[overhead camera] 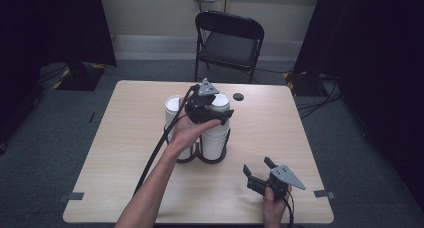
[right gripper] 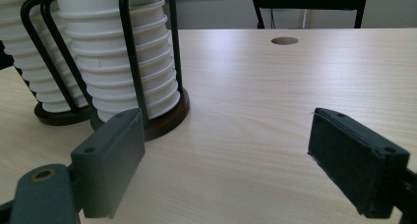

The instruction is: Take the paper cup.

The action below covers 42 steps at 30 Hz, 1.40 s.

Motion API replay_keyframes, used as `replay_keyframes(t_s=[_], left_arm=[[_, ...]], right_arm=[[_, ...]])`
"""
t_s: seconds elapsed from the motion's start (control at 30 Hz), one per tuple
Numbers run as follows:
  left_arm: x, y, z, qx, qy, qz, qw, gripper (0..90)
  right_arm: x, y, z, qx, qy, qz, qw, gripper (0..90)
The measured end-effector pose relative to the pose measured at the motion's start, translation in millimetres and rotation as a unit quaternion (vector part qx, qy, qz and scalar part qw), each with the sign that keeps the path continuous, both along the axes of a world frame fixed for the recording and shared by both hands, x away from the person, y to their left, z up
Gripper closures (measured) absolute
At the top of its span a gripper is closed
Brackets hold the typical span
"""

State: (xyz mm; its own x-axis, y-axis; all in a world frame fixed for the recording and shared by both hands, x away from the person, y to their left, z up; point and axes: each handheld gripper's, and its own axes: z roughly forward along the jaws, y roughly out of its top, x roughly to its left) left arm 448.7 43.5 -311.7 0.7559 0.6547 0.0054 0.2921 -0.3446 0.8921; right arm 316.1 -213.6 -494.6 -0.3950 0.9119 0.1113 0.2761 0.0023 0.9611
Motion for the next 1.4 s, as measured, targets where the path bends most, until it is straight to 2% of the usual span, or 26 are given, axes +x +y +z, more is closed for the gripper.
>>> replay_keyframes(t_s=[0.33,0.67,0.7,0.8,0.9,1.03,1.33,1.4], left_arm=[[-3.8,2.4,9.5,-0.014,-0.019,0.004,0.9997,21.4],[-9.5,8.8,19.4,-0.047,-0.037,0.001,0.9982,21.5],[-10.8,10.5,21.9,-0.056,-0.040,0.001,0.9976,21.6],[-11.5,12.3,23.8,-0.060,-0.044,-0.008,0.9972,21.6],[-15.0,13.2,26.3,-0.062,-0.057,-0.005,0.9964,21.5],[-18.3,15.2,31.4,-0.076,-0.071,-0.005,0.9946,21.5],[-23.2,21.2,32.8,-0.107,-0.075,-0.003,0.9914,21.6],[-23.9,22.8,34.1,-0.108,-0.079,-0.003,0.9910,21.6]], right_arm=[[0.3,-0.2,0.1,0.001,0.002,0.000,1.0000,13.4],[0.1,-0.2,0.0,0.001,0.000,-0.001,1.0000,13.4],[0.0,-0.3,0.0,0.001,0.000,-0.001,1.0000,13.3],[0.1,-0.2,0.1,0.001,0.001,-0.001,1.0000,13.4],[0.4,0.1,0.1,0.001,0.003,-0.001,1.0000,13.4],[0.4,0.0,0.1,0.001,0.003,-0.002,1.0000,13.4],[0.1,-0.1,0.1,0.001,0.002,-0.002,1.0000,13.4],[0.2,-0.2,0.0,0.001,0.002,-0.002,1.0000,13.4]])
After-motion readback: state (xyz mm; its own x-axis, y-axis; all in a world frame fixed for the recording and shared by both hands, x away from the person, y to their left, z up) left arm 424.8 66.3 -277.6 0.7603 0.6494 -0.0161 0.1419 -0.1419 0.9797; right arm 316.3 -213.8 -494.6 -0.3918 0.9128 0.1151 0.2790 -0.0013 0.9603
